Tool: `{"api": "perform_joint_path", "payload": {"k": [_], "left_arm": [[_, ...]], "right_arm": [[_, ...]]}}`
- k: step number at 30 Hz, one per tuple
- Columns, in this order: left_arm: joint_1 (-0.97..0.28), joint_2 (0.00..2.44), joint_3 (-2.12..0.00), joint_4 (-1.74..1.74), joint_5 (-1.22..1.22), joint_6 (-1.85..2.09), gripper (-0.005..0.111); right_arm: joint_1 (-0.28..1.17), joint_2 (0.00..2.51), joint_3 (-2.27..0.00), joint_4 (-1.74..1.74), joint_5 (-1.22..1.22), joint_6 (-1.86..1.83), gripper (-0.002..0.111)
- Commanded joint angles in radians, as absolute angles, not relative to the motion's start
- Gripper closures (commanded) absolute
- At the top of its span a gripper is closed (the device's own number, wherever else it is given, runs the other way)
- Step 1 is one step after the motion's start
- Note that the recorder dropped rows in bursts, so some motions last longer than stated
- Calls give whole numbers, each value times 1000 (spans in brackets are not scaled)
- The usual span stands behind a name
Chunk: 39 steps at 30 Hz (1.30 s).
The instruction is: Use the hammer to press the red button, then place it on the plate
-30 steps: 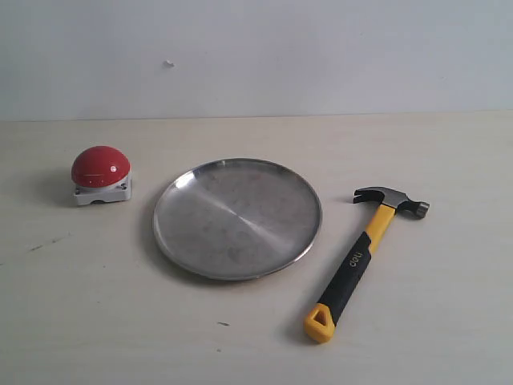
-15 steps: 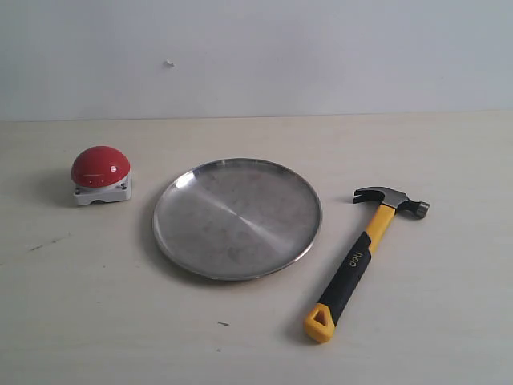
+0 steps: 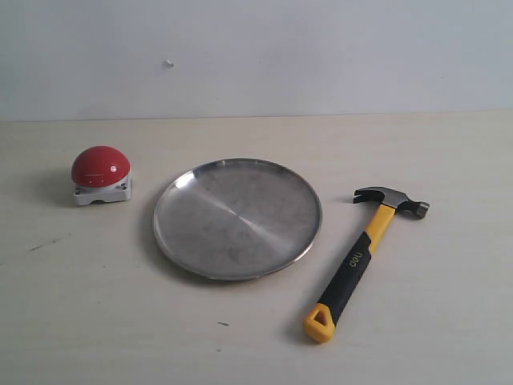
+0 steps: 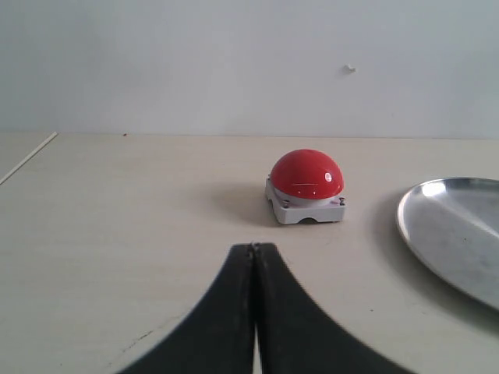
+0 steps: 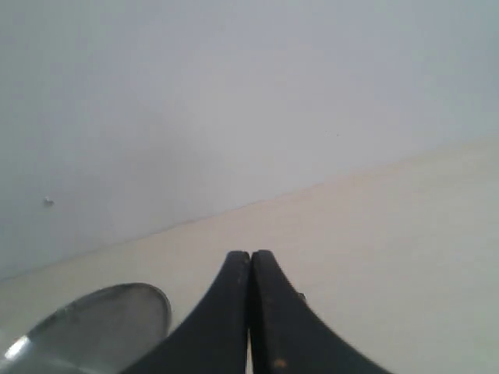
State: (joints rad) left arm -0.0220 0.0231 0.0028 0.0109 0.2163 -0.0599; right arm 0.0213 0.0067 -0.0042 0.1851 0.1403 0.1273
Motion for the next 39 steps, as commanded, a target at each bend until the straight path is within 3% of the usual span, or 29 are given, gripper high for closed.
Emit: {"api": "perform_joint_path", "payload": {"k": [1, 23, 26, 31, 39], "left_arm": [[-19, 17, 0, 7, 215, -59, 107], [-19, 17, 0, 7, 215, -59, 107], [-19, 17, 0, 7, 215, -59, 107], [-19, 17, 0, 7, 215, -59, 107], [-19, 17, 0, 7, 215, -59, 107]], "right_arm": [[15, 0, 0, 255, 67, 185, 108], [15, 0, -2, 377, 6, 239, 108], [15, 0, -84, 391, 60, 239, 108], [15, 146, -265, 389, 146, 203, 108], [15, 651, -573, 287, 461, 147, 108]]}}
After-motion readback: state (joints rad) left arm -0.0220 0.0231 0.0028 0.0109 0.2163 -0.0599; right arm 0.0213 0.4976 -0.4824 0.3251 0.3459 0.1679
